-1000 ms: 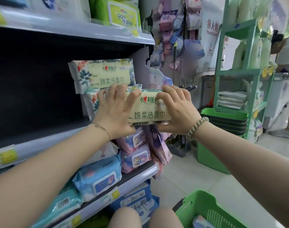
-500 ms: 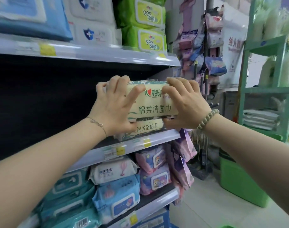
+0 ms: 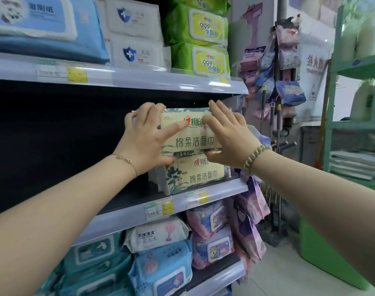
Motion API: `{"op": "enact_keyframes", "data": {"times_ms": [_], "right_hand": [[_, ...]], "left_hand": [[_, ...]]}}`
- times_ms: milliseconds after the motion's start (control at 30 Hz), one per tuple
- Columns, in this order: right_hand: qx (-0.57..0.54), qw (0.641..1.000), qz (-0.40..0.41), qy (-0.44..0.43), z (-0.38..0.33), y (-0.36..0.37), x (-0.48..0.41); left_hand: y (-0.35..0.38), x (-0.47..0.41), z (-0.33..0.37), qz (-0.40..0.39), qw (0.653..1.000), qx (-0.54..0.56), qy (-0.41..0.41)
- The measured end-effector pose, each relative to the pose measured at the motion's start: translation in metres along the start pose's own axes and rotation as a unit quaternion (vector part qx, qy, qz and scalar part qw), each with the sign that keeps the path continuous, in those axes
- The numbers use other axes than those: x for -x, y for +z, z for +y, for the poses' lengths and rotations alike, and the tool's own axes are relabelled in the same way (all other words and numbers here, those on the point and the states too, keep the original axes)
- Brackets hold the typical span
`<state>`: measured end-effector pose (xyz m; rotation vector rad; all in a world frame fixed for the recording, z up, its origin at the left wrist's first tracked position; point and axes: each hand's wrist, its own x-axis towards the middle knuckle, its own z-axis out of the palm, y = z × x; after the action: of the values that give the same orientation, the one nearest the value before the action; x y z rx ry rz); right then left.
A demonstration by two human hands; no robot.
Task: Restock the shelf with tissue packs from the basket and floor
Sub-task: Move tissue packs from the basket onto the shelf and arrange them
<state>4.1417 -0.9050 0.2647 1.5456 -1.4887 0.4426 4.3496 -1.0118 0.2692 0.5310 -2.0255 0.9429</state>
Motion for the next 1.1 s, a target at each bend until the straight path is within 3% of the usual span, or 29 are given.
{"op": "enact_keyframes", "data": {"times_ms": [133, 367, 700, 867, 1100], "right_hand": [[-0.013, 1.0, -0.013, 0.015, -0.001, 0.014, -0.002], [0.01, 0.996, 0.037, 0.081, -0.008, 0.04, -0.001], [-0.072, 0.987, -0.03, 0.138, -0.008, 0.061, 0.01], [-0.126, 0.978, -0.076, 0.149, -0.008, 0.053, 0.019], [-0.073, 0.988, -0.043, 0.128, 0.001, 0.045, 0.036]], "left_hand": [[0.016, 0.002, 0.0, -0.027, 0.999, 0.011, -0.016], [0.038, -0.011, 0.007, -0.112, 0.992, 0.009, -0.059], [0.056, -0.03, 0.019, -0.151, 0.987, 0.003, -0.054], [0.049, -0.027, 0.028, -0.121, 0.991, -0.017, -0.063], [0.038, -0.024, 0.06, -0.053, 0.998, -0.031, -0.025]]}}
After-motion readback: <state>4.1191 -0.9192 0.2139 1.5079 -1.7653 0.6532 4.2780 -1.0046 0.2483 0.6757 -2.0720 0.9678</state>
